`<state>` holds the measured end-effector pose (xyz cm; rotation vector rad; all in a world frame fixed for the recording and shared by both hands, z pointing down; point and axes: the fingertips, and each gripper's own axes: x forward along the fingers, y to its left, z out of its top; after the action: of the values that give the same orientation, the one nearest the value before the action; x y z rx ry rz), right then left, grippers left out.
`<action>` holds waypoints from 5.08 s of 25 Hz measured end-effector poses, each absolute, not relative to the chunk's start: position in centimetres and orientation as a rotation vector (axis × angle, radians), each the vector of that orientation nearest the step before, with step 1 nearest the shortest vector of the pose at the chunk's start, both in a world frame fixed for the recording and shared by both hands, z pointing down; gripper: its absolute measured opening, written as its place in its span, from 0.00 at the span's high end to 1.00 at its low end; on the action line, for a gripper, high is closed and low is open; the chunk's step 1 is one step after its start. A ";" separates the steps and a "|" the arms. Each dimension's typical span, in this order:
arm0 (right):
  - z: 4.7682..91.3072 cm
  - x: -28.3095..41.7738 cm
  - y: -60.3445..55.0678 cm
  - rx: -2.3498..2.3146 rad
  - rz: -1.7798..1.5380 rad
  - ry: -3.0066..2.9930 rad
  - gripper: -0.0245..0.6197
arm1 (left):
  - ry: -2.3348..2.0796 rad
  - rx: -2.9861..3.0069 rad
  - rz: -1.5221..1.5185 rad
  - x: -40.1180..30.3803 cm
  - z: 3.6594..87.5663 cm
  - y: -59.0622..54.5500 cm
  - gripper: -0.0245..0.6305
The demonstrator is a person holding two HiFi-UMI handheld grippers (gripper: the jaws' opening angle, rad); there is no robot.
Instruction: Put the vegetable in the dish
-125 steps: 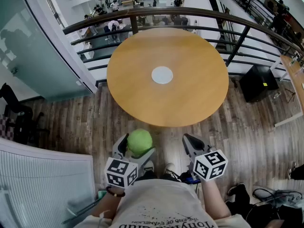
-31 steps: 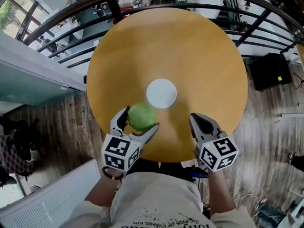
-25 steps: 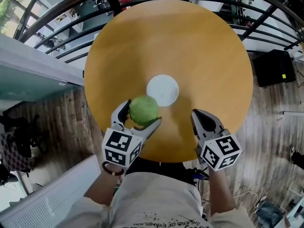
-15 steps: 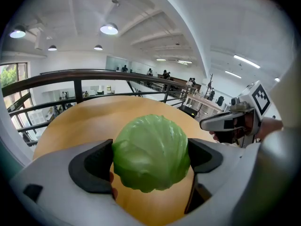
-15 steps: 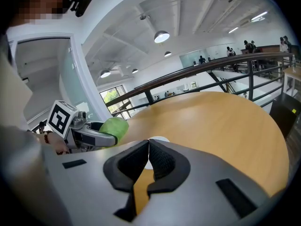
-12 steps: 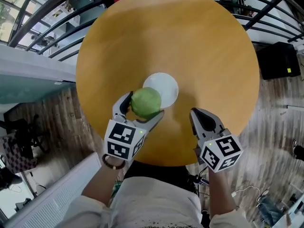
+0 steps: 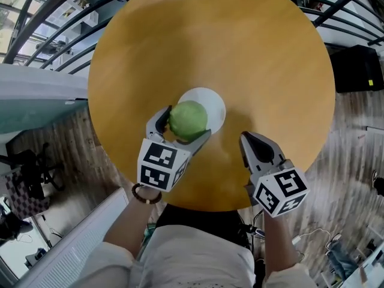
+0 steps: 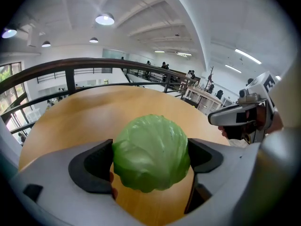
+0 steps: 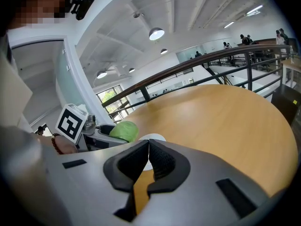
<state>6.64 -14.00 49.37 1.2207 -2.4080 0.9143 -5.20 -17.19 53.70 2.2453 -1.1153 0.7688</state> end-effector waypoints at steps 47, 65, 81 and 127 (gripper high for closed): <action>52.9 8.2 -15.1 1.268 1.045 -2.372 0.92 | -0.988 2.221 1.071 -2.4 62.7 -19.6 0.22; 52.9 8.3 -15.0 1.272 1.056 -2.372 0.92 | -0.970 2.283 1.121 -2.0 63.0 -19.6 0.22; 50.3 7.0 -12.6 1.243 0.978 -2.388 0.92 | -1.035 2.336 0.977 -5.0 56.9 -17.2 0.22; 37.0 6.4 -2.9 1.163 0.751 -2.528 0.92 | -1.197 2.267 0.651 -5.7 39.9 0.0 0.93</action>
<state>6.38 -2.93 37.00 1.1629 -2.5277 0.7515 -5.70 0.03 39.85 2.2670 -1.1973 0.6510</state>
